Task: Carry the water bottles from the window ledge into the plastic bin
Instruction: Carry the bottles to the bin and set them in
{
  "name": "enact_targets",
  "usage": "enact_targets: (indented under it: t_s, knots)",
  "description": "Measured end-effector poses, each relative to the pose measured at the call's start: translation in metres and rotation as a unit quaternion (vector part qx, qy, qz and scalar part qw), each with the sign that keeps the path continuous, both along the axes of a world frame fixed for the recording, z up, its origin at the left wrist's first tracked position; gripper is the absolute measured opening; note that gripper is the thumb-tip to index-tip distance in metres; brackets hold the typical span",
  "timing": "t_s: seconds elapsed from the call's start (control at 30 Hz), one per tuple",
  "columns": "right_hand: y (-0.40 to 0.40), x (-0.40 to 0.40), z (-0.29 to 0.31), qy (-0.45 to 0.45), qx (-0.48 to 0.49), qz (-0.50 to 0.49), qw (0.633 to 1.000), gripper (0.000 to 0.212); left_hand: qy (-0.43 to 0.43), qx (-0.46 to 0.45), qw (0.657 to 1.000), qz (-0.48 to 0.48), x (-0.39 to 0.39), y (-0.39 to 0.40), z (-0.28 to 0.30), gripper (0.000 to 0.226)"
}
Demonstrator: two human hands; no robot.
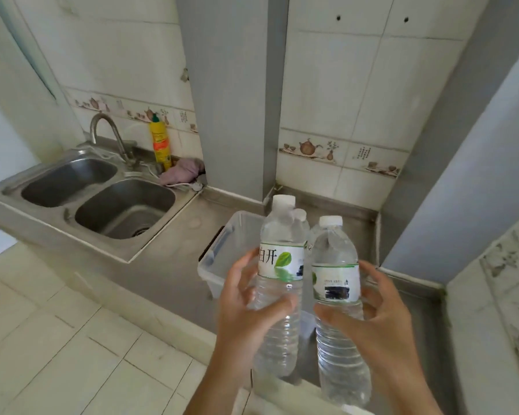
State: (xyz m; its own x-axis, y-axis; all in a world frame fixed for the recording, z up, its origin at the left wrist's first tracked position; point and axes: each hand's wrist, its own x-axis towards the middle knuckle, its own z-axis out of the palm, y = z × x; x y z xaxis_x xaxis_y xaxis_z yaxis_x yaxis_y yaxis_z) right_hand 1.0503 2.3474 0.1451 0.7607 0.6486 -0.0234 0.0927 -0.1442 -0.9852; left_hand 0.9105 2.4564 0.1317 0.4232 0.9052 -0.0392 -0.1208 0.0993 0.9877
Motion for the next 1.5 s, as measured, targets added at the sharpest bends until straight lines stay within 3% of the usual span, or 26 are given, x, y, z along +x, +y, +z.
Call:
enact_targets:
  t_s: [0.17,0.3,0.43,0.67,0.97,1.13,1.33,1.5]
  knots:
    - [0.055,0.026,-0.009,-0.009,-0.017,-0.053,0.998,0.081,0.040,0.005,0.998,-0.057,0.047,0.076,-0.013,0.092]
    - [0.084,0.042,-0.019,-0.017,-0.019,-0.081,0.996,0.084,0.066,0.028,0.992,-0.102,0.083,0.114,-0.026,0.071]
    - [0.108,0.053,-0.031,-0.022,-0.011,-0.103,0.994,0.083,0.087,0.066,0.987,-0.115,0.104,0.137,-0.039,0.075]
    - [0.131,0.061,-0.065,-0.029,-0.020,-0.118,0.992,0.084,0.117,0.052,0.988,-0.086,0.117,0.148,-0.084,0.083]
    - [0.139,0.056,-0.102,-0.107,-0.060,-0.129,0.984,0.080,0.129,0.027,0.981,-0.142,0.107,0.164,-0.117,0.078]
    - [0.135,0.052,-0.115,-0.107,-0.101,-0.146,0.978,0.085,0.134,0.038,0.978,-0.158,0.109,0.161,-0.125,0.078]
    - [0.133,0.052,-0.126,-0.204,-0.147,-0.147,0.957,0.082,0.163,0.072,0.967,-0.184,0.113,0.158,-0.132,0.082]
    - [0.133,0.051,-0.127,-0.276,-0.213,-0.142,0.927,0.093,0.180,0.115,0.957,-0.199,0.115,0.156,-0.141,0.086]
